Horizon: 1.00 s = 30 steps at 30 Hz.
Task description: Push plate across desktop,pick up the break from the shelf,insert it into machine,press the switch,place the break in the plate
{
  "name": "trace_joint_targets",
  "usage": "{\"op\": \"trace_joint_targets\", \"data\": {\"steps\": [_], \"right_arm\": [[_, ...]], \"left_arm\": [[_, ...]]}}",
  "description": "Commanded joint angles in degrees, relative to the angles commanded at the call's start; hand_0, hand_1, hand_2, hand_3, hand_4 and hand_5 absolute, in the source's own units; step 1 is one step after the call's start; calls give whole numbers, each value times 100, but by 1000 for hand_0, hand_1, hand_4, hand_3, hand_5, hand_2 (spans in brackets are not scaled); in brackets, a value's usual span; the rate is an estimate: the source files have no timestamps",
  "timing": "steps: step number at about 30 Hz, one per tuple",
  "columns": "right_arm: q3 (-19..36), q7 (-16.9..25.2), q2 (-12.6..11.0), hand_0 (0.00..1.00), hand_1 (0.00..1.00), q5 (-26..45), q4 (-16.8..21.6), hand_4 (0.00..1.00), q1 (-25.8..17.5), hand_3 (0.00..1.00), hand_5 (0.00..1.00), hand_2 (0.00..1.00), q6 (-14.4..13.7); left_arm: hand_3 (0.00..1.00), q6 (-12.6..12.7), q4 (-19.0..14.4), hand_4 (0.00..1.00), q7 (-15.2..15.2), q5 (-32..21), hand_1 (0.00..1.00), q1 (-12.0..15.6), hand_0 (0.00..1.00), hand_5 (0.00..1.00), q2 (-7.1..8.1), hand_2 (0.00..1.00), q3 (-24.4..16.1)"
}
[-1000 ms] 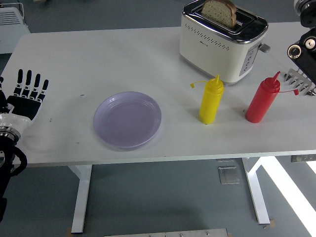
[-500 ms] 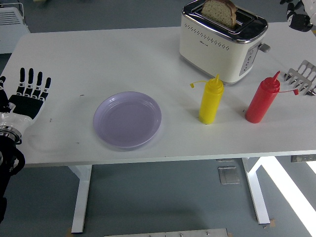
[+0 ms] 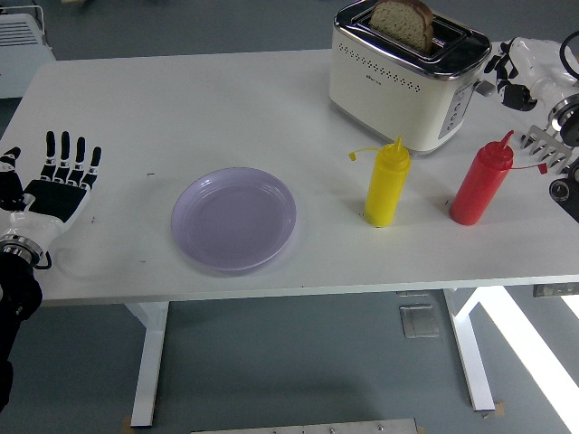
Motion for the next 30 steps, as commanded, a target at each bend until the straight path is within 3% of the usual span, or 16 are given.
{"op": "trace_joint_targets", "data": {"steps": [14, 30], "right_arm": [[-275, 209, 169, 431, 515, 177, -581, 229, 101, 542, 2, 605, -235], [-604, 250, 301, 428, 515, 242, -720, 228, 43, 541, 2, 602, -293]], "left_arm": [[674, 30, 6, 597, -47, -1, 716, -2, 789, 937, -1, 671, -20], [674, 45, 4, 597, -77, -1, 713, 19, 787, 941, -8, 668, -30]]}}
